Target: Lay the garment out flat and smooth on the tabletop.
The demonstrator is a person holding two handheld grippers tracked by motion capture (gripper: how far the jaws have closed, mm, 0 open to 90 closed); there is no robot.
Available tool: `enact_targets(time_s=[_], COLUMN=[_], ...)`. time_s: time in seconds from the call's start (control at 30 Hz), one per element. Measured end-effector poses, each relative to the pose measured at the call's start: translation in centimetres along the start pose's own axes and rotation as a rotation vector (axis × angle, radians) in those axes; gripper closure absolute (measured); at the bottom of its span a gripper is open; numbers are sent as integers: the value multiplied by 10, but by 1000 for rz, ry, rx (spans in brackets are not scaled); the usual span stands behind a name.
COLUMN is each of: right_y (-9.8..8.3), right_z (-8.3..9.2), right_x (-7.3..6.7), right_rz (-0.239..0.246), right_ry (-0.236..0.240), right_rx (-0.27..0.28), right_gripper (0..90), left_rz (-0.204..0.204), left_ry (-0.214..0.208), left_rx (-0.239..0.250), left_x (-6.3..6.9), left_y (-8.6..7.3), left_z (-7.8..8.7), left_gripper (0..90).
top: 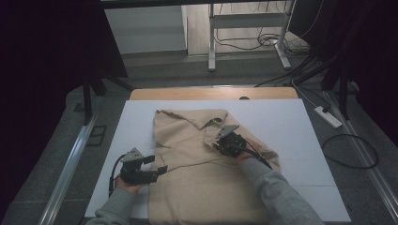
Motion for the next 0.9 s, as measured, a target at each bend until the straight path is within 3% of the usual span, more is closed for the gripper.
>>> enact_targets(time_s=[0.07,0.1,0.13,0.17,0.23,0.27,0.3,0.33,0.37,0.43,0.47,0.5,0.53,0.57,0.6,0.63,0.67,0.7,0.73,0.77,0.8,0.83,0.9], right_y=[2,2,2,2,-2,-2,-5,-11,-14,-18,-18,-20,-22,-22,-24,-24,-30,-35,-35,-42,-61,-69,-76], right_z=[13,13,23,23,33,33,35,37,38,39,39,41,43,43,46,46,51,53,53,54,55,54,52], right_x=[15,15,29,29,55,55,64,86,96,117,117,126,146,146,167,167,189,200,200,210,227,231,233], right_rz=[-53,-53,-106,-106,-162,-162,-182,-236,-267,-303,-303,-321,-355,-355,-394,-394,-456,-502,-502,-549,-643,-683,-703], right_ry=[-26,-26,-44,-44,-111,-111,-134,-164,-177,-211,-211,-235,-274,-274,-325,-325,-389,-419,-419,-450,-463,-457,-449], right_rx=[63,63,87,87,101,101,89,75,74,70,70,66,57,57,41,41,23,10,10,-10,-52,-57,-65], right_gripper=[819,819,822,822,828,828,829,831,831,832,832,832,833,833,834,834,834,834,834,833,827,818,798], left_rz=[0,0,-1,-1,-3,-3,-3,-5,-5,-8,-8,-6,-5,-5,-3,-3,-2,0,-1,1,0,1,2], left_ry=[0,0,0,0,0,0,1,2,2,3,3,4,4,4,5,5,5,6,8,8,8,9,7], left_rx=[-2,-2,-3,-3,-5,-5,-5,-7,-7,-10,-10,-9,-10,-10,-11,-11,-12,-12,-11,-11,-13,-14,-14], left_x=[0,0,0,0,1,1,1,1,1,1,1,0,0,0,-1,-1,-1,-2,-2,-2,-3,-4,-5], left_y=[0,0,0,0,0,0,1,1,1,1,1,1,1,1,1,1,1,1,1,1,1,1,0], left_z=[0,-1,-1,-1,-1,-1,-2,-3,-3,-3,-3,-4,-4,-4,-4,-4,-4,-4,-4,-4,-4,-4,-4], left_gripper=[232,232,231,231,231,231,231,231,231,231,231,231,231,232,231,232,231,232,232,232,232,232,231])
Point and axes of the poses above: each handheld gripper's, and its own axes: z roughly backward along the jaws, y roughly out of its top, x roughly to its right, the point moved 2 cm from there along -z, roughly forward along the jaws, and after that the axes turned 1 degree about -y, right-handed, at the moved point
